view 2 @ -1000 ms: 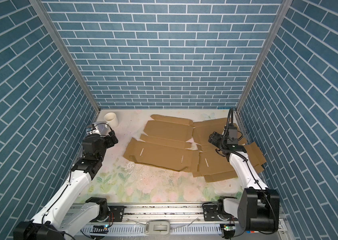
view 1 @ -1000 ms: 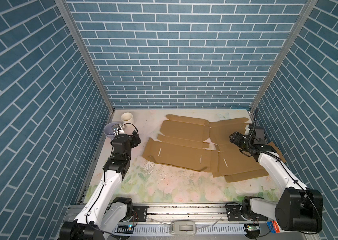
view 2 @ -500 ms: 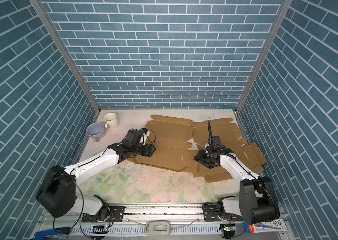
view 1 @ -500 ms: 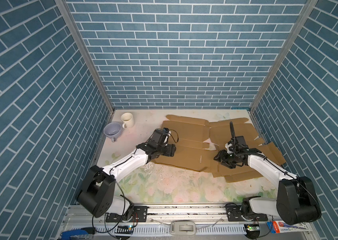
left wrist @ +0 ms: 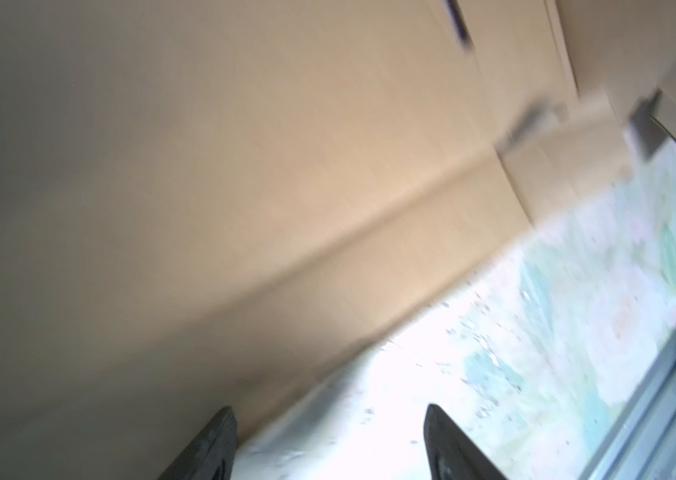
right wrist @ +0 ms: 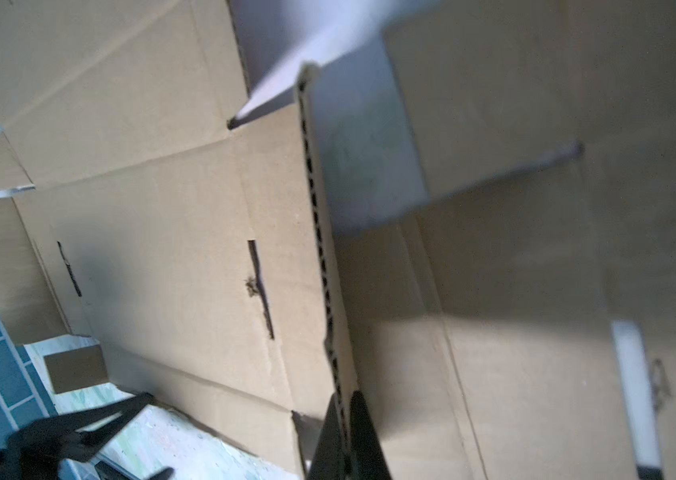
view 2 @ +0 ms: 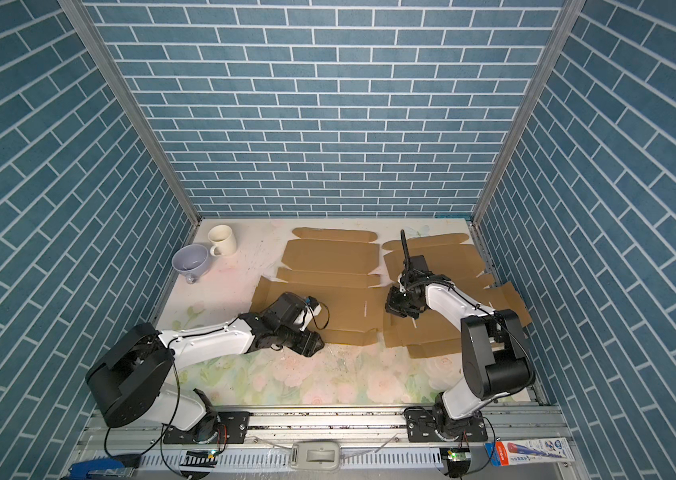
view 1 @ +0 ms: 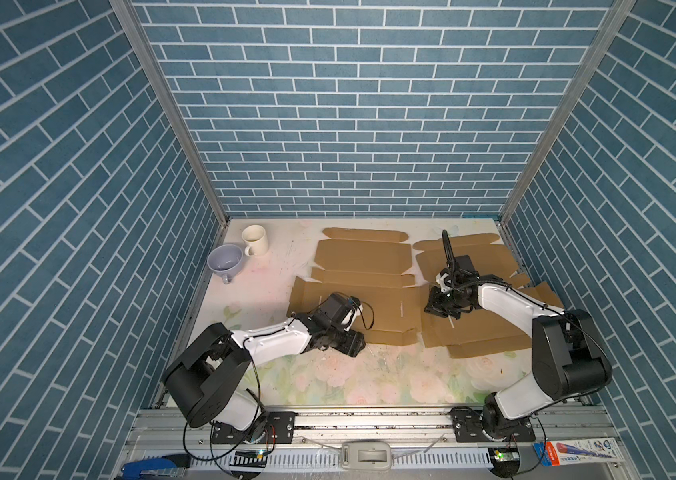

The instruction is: Fold the paper box

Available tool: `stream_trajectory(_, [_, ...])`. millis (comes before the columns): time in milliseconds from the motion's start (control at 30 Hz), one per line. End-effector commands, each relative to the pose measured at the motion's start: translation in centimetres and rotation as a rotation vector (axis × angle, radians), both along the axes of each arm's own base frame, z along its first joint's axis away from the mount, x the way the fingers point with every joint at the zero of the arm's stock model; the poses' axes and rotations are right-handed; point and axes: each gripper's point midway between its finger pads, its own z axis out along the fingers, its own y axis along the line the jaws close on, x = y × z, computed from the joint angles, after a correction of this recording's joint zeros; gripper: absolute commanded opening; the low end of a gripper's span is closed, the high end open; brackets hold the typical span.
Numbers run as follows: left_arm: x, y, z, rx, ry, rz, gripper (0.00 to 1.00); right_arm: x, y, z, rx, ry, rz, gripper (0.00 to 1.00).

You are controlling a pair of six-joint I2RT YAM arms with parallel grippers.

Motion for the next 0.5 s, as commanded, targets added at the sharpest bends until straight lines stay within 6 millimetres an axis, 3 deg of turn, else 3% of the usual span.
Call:
stream_trajectory(0, [-0.7, -3.0, -0.5, -0.06, 0.019, -0.03, 0.72, 3.3, 0.2, 0.9, -0.112, -0.047, 0.084, 0.0])
stream_trajectory(167, [0.0, -7.1, 1.0, -0.138, 0.0, -0.068, 0.72, 7.1, 0.8, 2.4, -0.138, -0.1, 0.056, 0.03])
stream_trajectory(233, [0.2, -8.1, 2.5, -0.17, -0.004, -0.087, 0.71, 8.4, 0.2, 2.5, -0.194, -0.088, 0.031, 0.14])
stream_trajectory(300, [0.3, -8.3, 5.7, -0.188, -0.036, -0.126, 0.72, 8.4, -1.2, 2.9, -0.258, -0.085, -0.021, 0.29])
stream_trajectory(400, [1.9, -4.6, 9.2, -0.138, -0.095, -0.075, 0.74, 6.2, -2.1, 4.1, -0.219, -0.109, -0.138, 0.48])
stream_trajectory(467, [4.2, -0.9, 10.4, -0.14, -0.115, 0.035, 0.76, 3.9, -0.8, 4.7, -0.108, -0.096, -0.195, 0.62])
